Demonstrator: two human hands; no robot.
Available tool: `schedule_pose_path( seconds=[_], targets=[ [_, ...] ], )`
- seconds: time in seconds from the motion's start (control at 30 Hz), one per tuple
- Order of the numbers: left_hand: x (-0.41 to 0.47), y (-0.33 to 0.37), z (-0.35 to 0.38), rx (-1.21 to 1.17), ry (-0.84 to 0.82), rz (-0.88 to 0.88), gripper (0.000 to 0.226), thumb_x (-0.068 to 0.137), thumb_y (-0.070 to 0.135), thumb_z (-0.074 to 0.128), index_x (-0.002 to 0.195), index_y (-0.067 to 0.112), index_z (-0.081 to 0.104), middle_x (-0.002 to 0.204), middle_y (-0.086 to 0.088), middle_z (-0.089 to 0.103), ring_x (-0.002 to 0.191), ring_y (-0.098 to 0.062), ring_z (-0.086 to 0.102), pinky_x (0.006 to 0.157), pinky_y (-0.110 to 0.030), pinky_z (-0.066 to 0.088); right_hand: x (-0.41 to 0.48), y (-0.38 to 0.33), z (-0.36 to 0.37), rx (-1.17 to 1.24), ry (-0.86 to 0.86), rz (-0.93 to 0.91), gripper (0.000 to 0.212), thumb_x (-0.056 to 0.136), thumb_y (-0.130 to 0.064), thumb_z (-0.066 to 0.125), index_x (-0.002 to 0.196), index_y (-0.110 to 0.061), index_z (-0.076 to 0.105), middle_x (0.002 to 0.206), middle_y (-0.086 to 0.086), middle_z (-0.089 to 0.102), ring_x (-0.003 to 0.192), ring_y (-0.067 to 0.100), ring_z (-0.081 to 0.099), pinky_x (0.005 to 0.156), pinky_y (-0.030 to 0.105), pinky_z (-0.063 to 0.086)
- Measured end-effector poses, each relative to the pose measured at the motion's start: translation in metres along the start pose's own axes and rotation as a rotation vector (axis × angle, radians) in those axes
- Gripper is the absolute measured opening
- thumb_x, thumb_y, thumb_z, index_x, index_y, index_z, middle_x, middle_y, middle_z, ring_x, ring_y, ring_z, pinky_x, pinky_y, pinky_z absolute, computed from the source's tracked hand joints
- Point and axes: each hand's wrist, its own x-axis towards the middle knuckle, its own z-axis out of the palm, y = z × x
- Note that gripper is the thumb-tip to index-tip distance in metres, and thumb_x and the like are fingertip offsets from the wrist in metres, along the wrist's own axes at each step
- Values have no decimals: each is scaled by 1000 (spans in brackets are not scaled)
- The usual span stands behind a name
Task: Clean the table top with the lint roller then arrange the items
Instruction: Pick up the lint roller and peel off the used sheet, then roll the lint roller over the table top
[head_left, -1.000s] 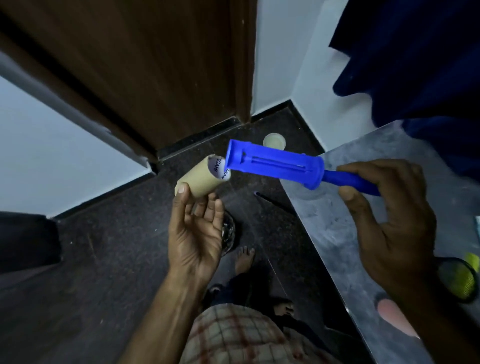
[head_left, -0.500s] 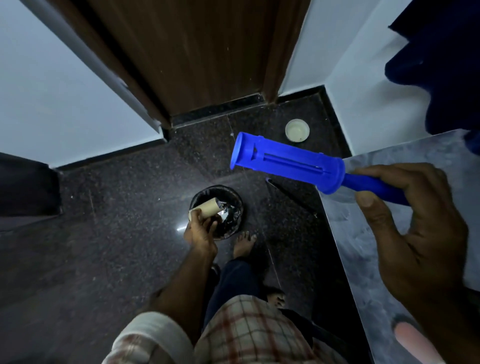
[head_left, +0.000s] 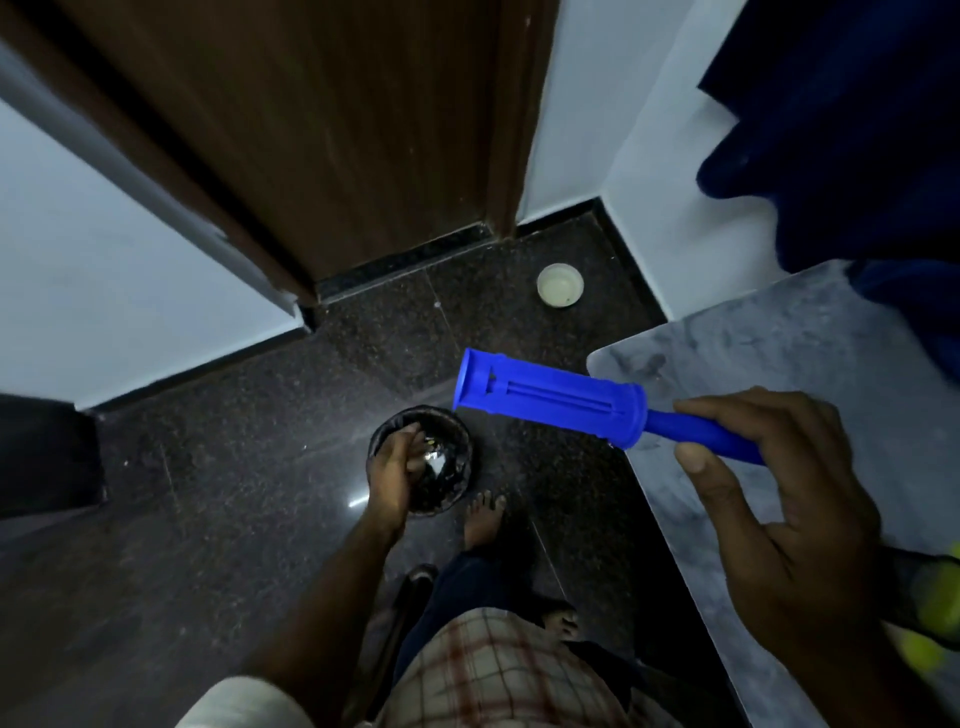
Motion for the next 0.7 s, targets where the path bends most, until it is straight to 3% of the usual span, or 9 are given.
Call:
schedule_pose_path(
  seconds=[0.07,0.13,0.3,0.37,0.43,0.5,0.53,0.6,0.7],
  targets=[
    [-10,27,20,92,-108,121,43,87,52,62,112,19,75,124,-14,76,118,-27,71,114,-55,49,-7,-1,-10,-3,55,48,20,102,-27,57,119,-22,64,111,-15,56,114,4,50,102,17,33],
    [-23,52,45,154,-206,255,45,81,56,65,106,20,77,112,-7,80,116,-27,71,112,-52,50,-17,1,-22,-16,109,101,21,101,-27,57,118,-20,66,111,-14,56,114,5,51,102,17,32],
    [-76,99,117,307,-469,483,24,88,49,59,98,44,80,102,18,80,100,2,72,90,-23,57,-52,12,-59,-29,245,252,20,100,-25,59,118,-22,68,113,-16,55,115,8,53,102,18,34],
    [-102,107,146,383,-553,558,27,96,40,55,109,36,78,110,14,80,108,-4,71,97,-29,56,-70,18,-75,-68,301,278,19,99,-22,61,117,-22,68,113,-14,57,113,9,55,106,13,29],
    [-126,104,178,445,-660,644,32,100,29,51,119,17,74,117,4,78,113,-13,70,103,-40,54,-96,27,-95,-89,363,325,20,99,-24,61,117,-24,68,113,-15,57,112,13,58,108,15,31],
    [-153,98,209,500,-752,723,39,99,26,49,121,2,71,118,4,77,113,-10,70,103,-34,55,-120,36,-113,-43,412,414,21,102,-31,59,121,-30,67,118,-19,55,115,18,58,99,20,42],
    [-168,91,230,531,-809,750,40,99,25,49,120,-2,70,117,7,78,112,-7,71,101,-27,55,-136,40,-126,-48,451,450,21,101,-32,59,122,-31,66,119,-20,55,117,17,57,97,16,42],
    [-193,78,261,574,-906,774,36,99,18,46,120,-1,69,115,8,78,109,-6,72,96,-19,54,-162,49,-143,-76,504,499,23,100,-30,61,122,-30,67,119,-19,56,118,11,55,94,5,38],
    [-235,49,315,644,-1056,804,30,103,19,47,121,10,70,117,-1,78,113,-22,73,99,-34,57,-210,61,-171,-94,577,586,24,100,-28,61,123,-28,67,119,-17,57,117,12,57,97,10,38]
  ],
)
